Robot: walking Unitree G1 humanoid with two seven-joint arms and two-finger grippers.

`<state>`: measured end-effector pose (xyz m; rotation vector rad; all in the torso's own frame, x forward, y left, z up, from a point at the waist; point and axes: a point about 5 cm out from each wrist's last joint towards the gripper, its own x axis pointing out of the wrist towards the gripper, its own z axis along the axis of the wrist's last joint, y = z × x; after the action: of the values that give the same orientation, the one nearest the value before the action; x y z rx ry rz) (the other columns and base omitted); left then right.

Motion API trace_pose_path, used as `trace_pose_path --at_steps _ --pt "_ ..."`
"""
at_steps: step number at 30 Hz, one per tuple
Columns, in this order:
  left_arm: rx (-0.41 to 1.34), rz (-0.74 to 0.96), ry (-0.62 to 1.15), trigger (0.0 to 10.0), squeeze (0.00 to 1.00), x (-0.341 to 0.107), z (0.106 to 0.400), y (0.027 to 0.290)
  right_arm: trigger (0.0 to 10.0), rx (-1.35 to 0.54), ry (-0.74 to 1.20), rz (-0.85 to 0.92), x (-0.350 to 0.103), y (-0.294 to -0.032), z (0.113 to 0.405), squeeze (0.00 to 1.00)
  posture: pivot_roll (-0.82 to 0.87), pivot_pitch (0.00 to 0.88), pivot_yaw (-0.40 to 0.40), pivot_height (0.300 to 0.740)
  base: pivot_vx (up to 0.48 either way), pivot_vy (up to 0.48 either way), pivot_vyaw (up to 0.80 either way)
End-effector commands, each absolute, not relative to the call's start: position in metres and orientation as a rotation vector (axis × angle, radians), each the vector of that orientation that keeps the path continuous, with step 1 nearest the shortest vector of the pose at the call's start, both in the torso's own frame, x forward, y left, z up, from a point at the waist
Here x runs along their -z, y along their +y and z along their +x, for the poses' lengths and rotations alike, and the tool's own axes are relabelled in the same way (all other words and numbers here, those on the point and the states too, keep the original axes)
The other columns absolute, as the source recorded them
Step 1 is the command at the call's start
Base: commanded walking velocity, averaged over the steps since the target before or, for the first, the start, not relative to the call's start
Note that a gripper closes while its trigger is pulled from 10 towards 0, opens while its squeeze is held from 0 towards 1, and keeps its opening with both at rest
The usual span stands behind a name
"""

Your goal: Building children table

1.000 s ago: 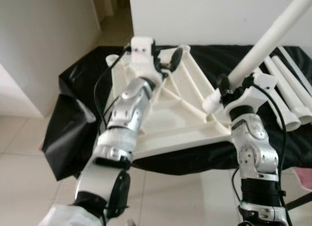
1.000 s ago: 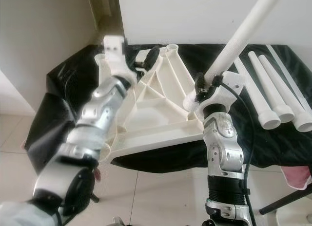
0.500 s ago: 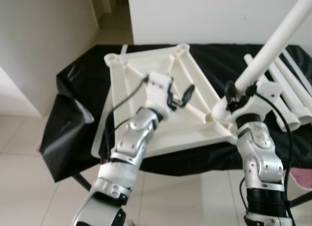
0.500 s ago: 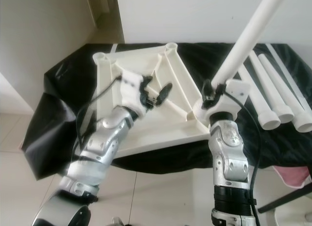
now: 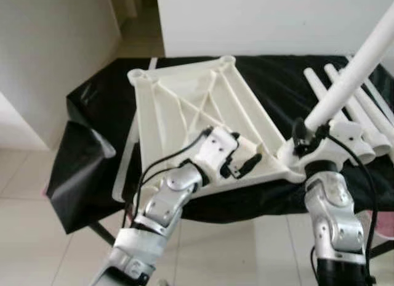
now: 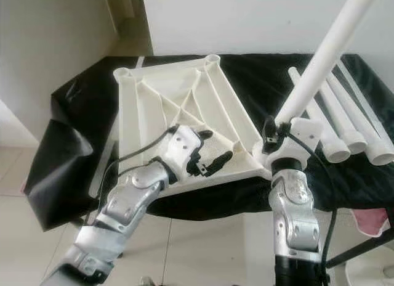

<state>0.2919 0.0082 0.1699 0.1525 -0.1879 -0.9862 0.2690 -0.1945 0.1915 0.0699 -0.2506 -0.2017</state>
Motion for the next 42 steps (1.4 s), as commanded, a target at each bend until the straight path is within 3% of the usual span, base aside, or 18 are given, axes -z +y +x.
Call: trace_pose_path --at_steps 1,25,31,42 --pt "1.024 0.168 -0.186 10.0 0.00 -0.171 0.287 0.006 10.0 0.204 -0.258 0.050 -0.192 -0.193 0.264 0.00 -0.12 0.059 0.038 0.740 0.000 0.000 0.00" --pt "1.106 0.220 -0.201 10.0 0.00 -0.177 0.276 0.002 10.0 0.155 -0.233 -0.067 -0.182 -0.196 0.265 0.00 -0.12 0.023 0.044 0.740 0.000 0.000 0.00" --pt "1.097 0.224 -0.208 10.0 0.00 -0.180 0.278 0.002 10.0 0.011 -0.196 -0.167 -0.169 -0.184 0.262 0.00 -0.12 0.006 0.043 0.740 0.000 0.000 0.00" --pt "1.092 0.227 -0.216 10.0 0.00 -0.183 0.278 0.002 10.0 -0.047 -0.139 -0.131 -0.156 -0.182 0.263 0.00 -0.12 0.002 0.042 0.740 0.000 0.000 0.00"
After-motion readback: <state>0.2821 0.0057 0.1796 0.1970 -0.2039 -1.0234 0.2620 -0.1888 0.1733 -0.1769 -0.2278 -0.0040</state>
